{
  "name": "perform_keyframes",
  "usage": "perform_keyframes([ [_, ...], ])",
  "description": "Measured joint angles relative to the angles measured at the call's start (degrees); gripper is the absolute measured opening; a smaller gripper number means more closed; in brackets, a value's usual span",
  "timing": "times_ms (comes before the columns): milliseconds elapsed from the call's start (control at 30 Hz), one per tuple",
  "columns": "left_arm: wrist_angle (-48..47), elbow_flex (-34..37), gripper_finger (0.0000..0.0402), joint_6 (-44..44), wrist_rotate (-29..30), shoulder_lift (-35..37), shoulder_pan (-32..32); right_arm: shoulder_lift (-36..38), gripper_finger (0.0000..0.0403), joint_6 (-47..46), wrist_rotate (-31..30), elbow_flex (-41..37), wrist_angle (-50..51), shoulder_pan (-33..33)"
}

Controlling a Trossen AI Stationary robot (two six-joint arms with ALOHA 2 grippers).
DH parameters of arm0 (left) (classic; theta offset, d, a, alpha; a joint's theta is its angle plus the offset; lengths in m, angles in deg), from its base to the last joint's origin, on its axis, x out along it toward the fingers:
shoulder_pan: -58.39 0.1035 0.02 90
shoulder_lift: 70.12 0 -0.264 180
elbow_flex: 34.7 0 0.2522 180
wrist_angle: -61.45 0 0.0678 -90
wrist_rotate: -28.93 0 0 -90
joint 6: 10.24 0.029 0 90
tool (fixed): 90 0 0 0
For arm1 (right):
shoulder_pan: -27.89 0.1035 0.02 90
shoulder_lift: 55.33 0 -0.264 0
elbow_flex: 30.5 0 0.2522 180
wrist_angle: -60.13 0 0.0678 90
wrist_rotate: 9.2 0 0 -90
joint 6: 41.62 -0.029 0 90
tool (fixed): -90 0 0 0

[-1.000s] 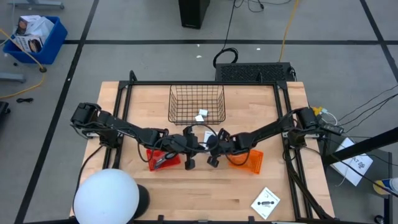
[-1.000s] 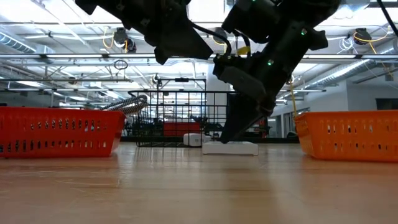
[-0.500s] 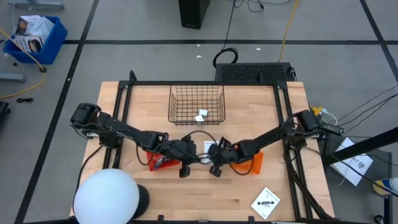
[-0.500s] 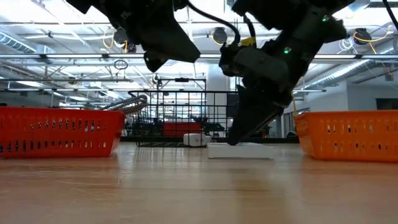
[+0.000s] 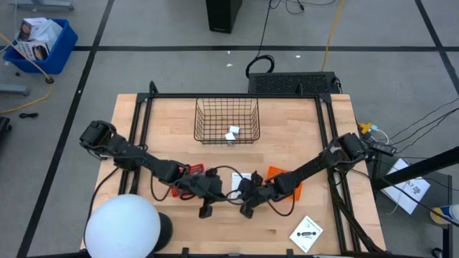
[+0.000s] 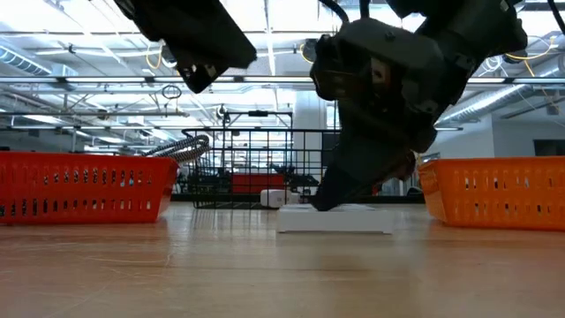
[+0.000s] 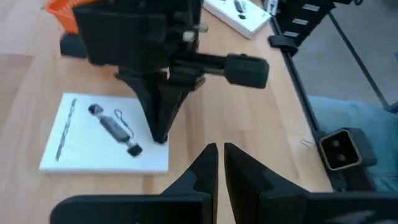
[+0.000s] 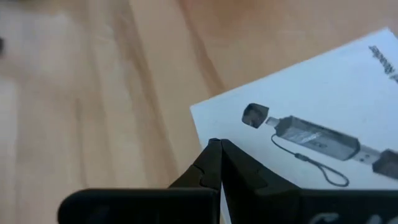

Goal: Pick and place items into bin
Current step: Put the top card reader box into the orange basket

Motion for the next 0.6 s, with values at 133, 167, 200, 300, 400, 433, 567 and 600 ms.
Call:
perform_keyframes([
  [133, 0.2, 0.0, 0.0031, -0.12, 0.12, 0.0, -1.01, -3.77, 0.0, -2.61, 2.39, 0.1, -6.06, 1.05],
  [167, 0.26, 0.0, 0.0031, -0.14, 0.4, 0.0, -1.25, -4.42, 0.0, -2.63, 2.83, 0.09, -7.66, 1.52],
  [200, 0.26, 0.0, 0.0031, -0.14, 0.77, 0.0, -1.37, -4.95, 0.0, -2.67, 2.98, 0.09, -9.18, 2.12],
  [300, 0.13, 0.0, 0.0031, -0.81, 1.92, 0.0, -1.88, -4.98, 0.0, -2.67, 2.88, 0.76, -10.2, 3.88],
  [400, -0.54, 0.0, 0.0031, -1.45, 1.95, 0.0, -2.21, -5.11, 0.0, -2.66, 2.79, 2.05, -9.58, 5.49],
  [433, -0.84, 0.0, 0.0031, -1.54, 1.96, 0.0, -2.39, -5.16, 0.0, -2.64, 2.72, 2.41, -9.4, 6.05],
  [567, -1.82, 0.0, 0.0031, -3.0, 1.92, 0.0, -3.34, -5.27, 0.0, -2.14, 3.06, 3.8, -8.92, 7.92],
  [600, -1.97, 0.0, 0.0031, -3.09, 1.92, 0.0, -3.56, -5.27, 0.0, -2.06, 3.08, 4.06, -8.84, 8.19],
])
